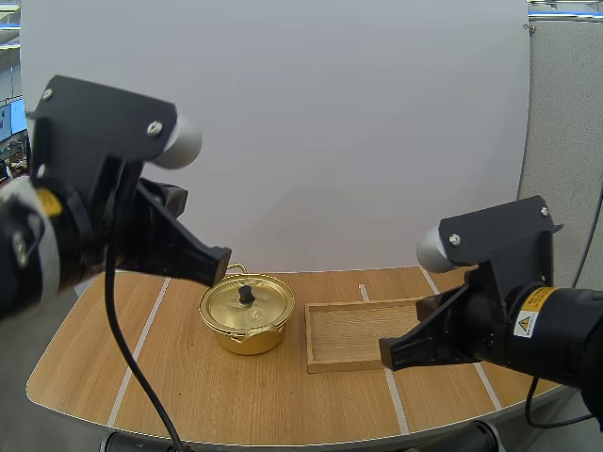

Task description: Open the pot, put the pineapple inside, and close it

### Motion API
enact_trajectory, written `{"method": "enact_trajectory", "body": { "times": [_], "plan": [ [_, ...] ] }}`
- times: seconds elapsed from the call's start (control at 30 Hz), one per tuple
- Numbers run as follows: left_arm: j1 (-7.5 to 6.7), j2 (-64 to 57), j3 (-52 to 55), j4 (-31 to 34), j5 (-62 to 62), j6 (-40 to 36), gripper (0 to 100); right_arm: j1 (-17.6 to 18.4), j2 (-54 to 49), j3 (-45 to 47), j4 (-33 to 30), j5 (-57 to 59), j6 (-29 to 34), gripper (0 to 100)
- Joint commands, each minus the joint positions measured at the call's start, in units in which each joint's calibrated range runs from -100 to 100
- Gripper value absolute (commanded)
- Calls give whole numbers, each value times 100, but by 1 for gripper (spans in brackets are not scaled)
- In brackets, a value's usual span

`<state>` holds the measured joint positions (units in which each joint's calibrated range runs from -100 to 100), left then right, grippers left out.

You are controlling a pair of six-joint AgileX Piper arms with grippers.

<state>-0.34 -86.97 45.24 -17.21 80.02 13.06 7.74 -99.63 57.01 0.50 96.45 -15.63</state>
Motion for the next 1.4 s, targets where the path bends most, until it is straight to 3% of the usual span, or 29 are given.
{"method": "enact_trajectory", "body": {
  "times": [0.0,0.2,0.47,0.67,0.8,0.93,1.1,1.23,1.37],
  "plan": [
    [-2,-624,295,-195,-866,-68,0,-33,-37,-13,19,-364,-3,0],
    [-2,-1303,664,-194,-1594,-384,0,-95,-37,-13,-50,-903,259,0],
    [-2,-1303,1144,-194,-1783,-598,0,-433,-37,-13,5,-2404,562,0],
    [-2,-1303,1828,-194,-3126,-936,0,-524,-37,156,4,-3963,540,0],
    [-43,-1303,2469,-184,-4282,-914,0,-524,-37,816,-10,-5558,295,0],
    [-130,-1303,3227,-163,-5508,-885,0,-524,-37,1670,-50,-6334,259,0],
    [-138,-1303,4033,-105,-6866,-885,0,-524,-37,2650,-50,-7342,259,0],
    [-138,-1303,4702,-105,-7621,-885,0,-524,-37,3336,-50,-8336,259,0],
    [-138,-1303,5221,-105,-7820,-885,0,-524,-37,3802,-50,-8491,259,0]
  ]
}}
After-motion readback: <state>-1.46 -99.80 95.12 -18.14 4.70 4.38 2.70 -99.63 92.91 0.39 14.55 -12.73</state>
